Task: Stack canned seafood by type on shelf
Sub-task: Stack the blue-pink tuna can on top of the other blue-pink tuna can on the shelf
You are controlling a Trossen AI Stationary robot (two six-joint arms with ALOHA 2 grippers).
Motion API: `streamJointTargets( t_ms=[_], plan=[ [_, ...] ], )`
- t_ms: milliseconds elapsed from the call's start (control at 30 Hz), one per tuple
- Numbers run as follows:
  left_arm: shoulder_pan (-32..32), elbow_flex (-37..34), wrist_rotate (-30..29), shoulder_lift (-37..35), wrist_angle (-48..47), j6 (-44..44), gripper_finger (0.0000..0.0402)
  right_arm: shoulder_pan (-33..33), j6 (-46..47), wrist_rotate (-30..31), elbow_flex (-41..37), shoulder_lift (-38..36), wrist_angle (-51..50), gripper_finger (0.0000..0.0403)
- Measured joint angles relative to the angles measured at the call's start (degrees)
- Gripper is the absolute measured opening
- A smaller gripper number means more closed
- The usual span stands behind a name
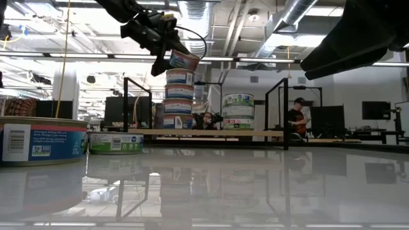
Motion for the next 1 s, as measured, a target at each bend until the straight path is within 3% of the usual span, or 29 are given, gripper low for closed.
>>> streamJointTargets(
  t_ms=[800, 1000],
  plan=[
    [3.31, 0.36, -0.76, -0.15, -1.83, 4.07, 0.0273, 0.0, -0.01, 0.0, 0.0, 0.0, 0.13, 0.026],
    [2.85, 3.57, -4.91, -0.15, -7.03, 7.33, 0.0273, 0.0, -0.01, 0.0, 0.0, 0.0, 0.13, 0.026]
  ],
)
